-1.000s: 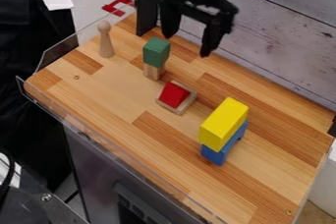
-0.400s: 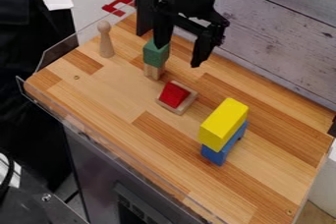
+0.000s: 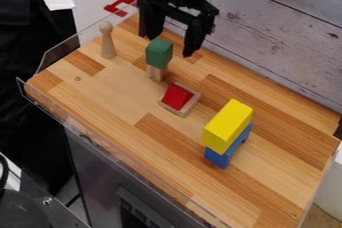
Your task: Put the green cube on top of the yellow rectangle
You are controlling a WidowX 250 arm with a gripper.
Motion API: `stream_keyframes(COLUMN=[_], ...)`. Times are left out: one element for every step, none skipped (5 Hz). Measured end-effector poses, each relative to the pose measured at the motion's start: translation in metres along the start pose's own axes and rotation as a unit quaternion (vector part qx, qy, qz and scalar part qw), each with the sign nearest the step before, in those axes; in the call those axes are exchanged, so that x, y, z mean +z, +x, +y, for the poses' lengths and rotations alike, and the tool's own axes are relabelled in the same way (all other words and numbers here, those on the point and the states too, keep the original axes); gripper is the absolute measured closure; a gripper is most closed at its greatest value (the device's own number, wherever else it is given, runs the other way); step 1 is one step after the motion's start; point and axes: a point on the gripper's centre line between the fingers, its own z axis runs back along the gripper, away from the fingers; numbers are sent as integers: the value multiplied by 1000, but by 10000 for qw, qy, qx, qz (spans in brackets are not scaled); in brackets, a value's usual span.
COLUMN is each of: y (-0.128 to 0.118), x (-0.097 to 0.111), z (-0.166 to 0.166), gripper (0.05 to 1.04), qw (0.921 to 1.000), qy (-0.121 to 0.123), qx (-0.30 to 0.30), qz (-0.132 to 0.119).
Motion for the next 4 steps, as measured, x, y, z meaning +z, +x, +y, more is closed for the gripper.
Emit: stream_keyframes(y=[5,7,7,7], x=[-5,-15,-28,-34], z=[7,13,23,29], gripper=[83,83,83,83], qw=[9999,9995,9977,9954], qy=[-41,-134,-230,-286], qx=[106,265,575,851], qz=[47,110,259,326])
